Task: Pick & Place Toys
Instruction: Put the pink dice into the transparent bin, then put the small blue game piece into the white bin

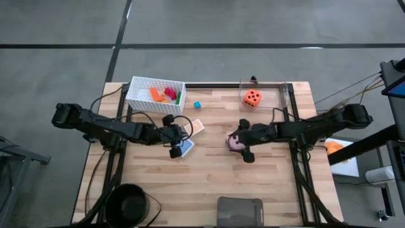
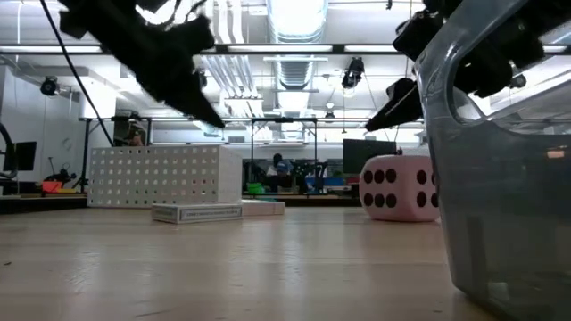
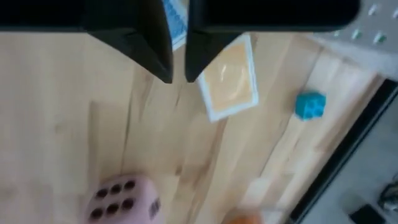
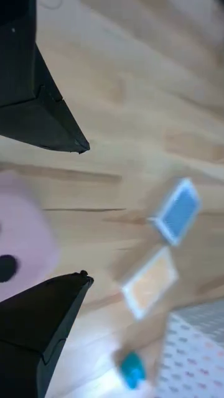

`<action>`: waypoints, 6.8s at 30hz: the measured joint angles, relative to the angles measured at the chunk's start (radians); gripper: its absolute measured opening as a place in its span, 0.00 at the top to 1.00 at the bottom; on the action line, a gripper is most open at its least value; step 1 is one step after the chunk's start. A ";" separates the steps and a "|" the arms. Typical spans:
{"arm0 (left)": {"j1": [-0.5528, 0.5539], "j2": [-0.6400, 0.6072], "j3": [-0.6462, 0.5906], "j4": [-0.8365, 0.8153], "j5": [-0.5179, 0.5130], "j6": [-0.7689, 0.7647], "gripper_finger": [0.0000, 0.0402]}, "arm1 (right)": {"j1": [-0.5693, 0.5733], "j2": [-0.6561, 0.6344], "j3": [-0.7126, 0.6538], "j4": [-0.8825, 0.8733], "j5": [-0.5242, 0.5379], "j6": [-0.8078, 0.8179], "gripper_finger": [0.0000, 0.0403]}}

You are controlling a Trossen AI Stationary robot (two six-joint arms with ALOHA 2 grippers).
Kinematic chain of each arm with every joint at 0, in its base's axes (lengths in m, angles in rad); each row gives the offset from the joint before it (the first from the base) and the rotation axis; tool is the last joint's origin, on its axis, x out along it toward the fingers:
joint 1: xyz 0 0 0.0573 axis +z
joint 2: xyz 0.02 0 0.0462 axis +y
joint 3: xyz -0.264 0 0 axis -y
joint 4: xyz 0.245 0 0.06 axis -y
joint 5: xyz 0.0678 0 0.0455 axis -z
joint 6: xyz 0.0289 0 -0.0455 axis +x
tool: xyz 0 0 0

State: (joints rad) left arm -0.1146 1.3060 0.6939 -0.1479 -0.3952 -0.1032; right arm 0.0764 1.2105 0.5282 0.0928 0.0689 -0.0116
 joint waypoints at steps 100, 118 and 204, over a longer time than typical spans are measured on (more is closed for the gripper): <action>0.012 -0.002 -0.223 0.364 -0.038 -0.002 0.37 | 0.160 -0.181 -0.193 0.315 0.616 0.168 0.89; 0.012 -0.002 -0.224 0.362 -0.038 -0.002 0.37 | -0.084 -0.214 -0.193 0.303 1.086 0.151 0.92; 0.292 0.411 0.414 -0.155 0.084 0.112 0.37 | -0.298 -0.200 -0.469 0.847 -0.355 0.132 0.36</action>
State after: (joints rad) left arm 0.1779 1.7165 1.1083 -0.3029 -0.3116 0.0085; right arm -0.2218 1.0107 0.0593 0.9403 -0.2864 0.1200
